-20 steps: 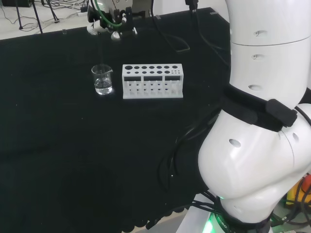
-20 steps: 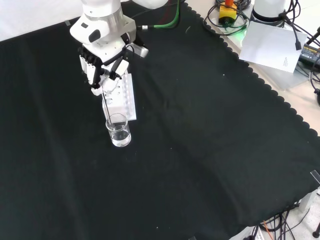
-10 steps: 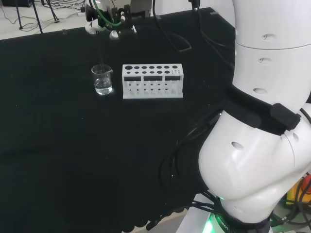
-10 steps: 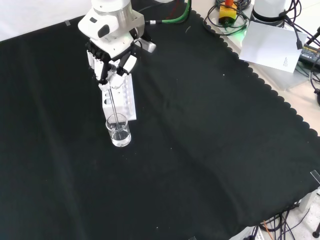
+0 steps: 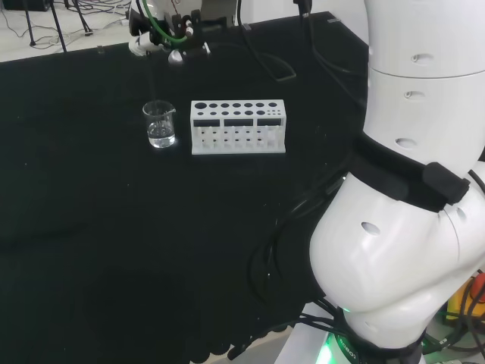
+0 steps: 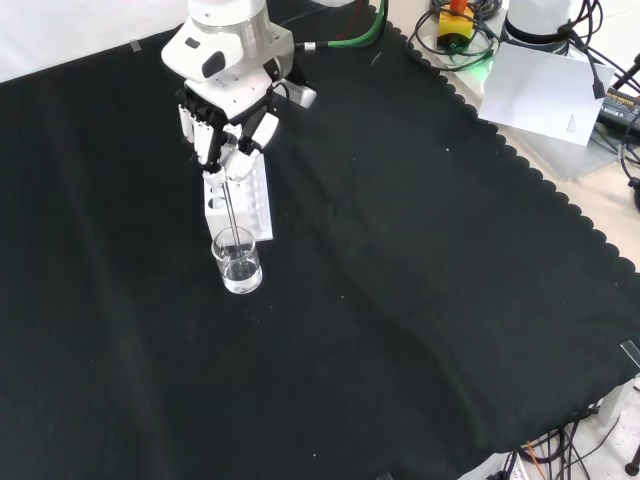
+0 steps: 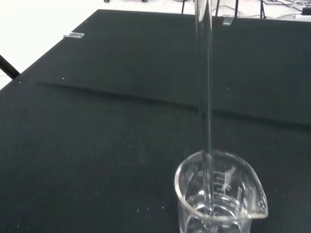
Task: Stir in the beaker to the left of the white test tube rack with the glass rod.
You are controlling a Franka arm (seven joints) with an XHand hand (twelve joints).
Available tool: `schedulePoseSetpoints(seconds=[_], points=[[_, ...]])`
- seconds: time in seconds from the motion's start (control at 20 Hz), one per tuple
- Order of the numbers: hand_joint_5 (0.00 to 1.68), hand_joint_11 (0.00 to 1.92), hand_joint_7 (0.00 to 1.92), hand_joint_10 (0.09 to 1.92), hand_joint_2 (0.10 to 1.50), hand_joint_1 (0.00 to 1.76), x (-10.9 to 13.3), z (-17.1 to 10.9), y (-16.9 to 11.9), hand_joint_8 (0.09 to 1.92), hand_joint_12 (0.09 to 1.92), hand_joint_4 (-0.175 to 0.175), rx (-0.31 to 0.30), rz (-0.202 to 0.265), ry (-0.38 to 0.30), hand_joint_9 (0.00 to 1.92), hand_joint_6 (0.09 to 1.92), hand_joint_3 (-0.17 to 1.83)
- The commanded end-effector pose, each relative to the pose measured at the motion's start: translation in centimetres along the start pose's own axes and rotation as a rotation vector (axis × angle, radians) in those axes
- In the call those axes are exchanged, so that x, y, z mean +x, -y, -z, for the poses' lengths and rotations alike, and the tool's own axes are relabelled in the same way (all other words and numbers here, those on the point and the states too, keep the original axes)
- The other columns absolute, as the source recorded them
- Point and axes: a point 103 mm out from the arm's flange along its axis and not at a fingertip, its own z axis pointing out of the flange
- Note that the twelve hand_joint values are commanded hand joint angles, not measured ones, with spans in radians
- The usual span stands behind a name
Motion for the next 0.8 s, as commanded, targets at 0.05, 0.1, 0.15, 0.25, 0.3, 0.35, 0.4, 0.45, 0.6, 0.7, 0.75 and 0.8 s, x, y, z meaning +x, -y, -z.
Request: schedulePoseSetpoints(seconds=[0.05, 0.1, 0.15, 0.25, 0.3, 0.35, 0.4, 0.45, 0.6, 0.7, 0.75, 0.8], points=[[1.05, 1.38, 1.11, 0.72, 1.08, 1.29, 0.4, 0.1, -1.7, 1.1, 0.84, -0.175, -0.01, 0.023, -0.004, 1.69, 0.58, 0.0], [1.05, 1.38, 1.11, 0.72, 1.08, 1.29, 0.0, 0.0, -1.8, 1.1, 0.84, -0.175, -0.01, 0.015, -0.002, 1.69, 0.58, 0.0], [1.05, 1.38, 1.11, 0.72, 1.08, 1.29, -0.6, 0.0, -1.8, 1.1, 0.84, -0.175, -0.009, 0.005, 0.0, 1.69, 0.58, 0.0], [1.05, 1.39, 1.12, 0.72, 1.08, 1.29, -2.0, 0.0, -1.4, 1.1, 0.84, -0.175, -0.007, -0.018, -0.002, 1.69, 0.58, 0.0], [1.05, 1.39, 1.12, 0.72, 1.08, 1.29, -2.4, 0.0, -1.2, 1.1, 0.84, -0.175, -0.007, -0.025, -0.002, 1.69, 0.58, 0.0], [1.05, 1.39, 1.12, 0.72, 1.08, 1.29, -2.8, 0.0, -0.9, 1.1, 0.84, -0.175, -0.005, -0.032, 0.0, 1.69, 0.58, 0.0], [1.05, 1.39, 1.12, 0.72, 1.08, 1.29, -3.2, 0.0, -0.4, 1.1, 0.84, -0.175, -0.003, -0.041, 0.0, 1.69, 0.58, 0.0], [1.05, 1.38, 1.12, 0.72, 1.08, 1.29, -3.6, -0.1, 0.0, 1.1, 0.84, -0.175, -0.003, -0.05, -0.009, 1.69, 0.58, 0.0], [1.05, 1.39, 1.12, 0.72, 1.08, 1.29, -4.0, -0.2, 0.9, 1.09, 0.84, -0.175, 0.002, -0.065, -0.017, 1.69, 0.58, 0.0], [1.05, 1.39, 1.12, 0.72, 1.08, 1.29, -3.2, -0.4, 1.4, 1.09, 0.84, -0.175, 0.009, -0.065, -0.005, 1.69, 0.58, 0.0], [1.05, 1.39, 1.12, 0.72, 1.08, 1.29, -2.9, -0.4, 1.5, 1.09, 0.84, -0.175, 0.012, -0.062, -0.001, 1.69, 0.58, 0.0], [1.05, 1.39, 1.12, 0.72, 1.08, 1.29, -2.3, -0.5, 1.5, 1.09, 0.84, -0.175, 0.015, -0.055, -0.002, 1.69, 0.58, 0.0]])
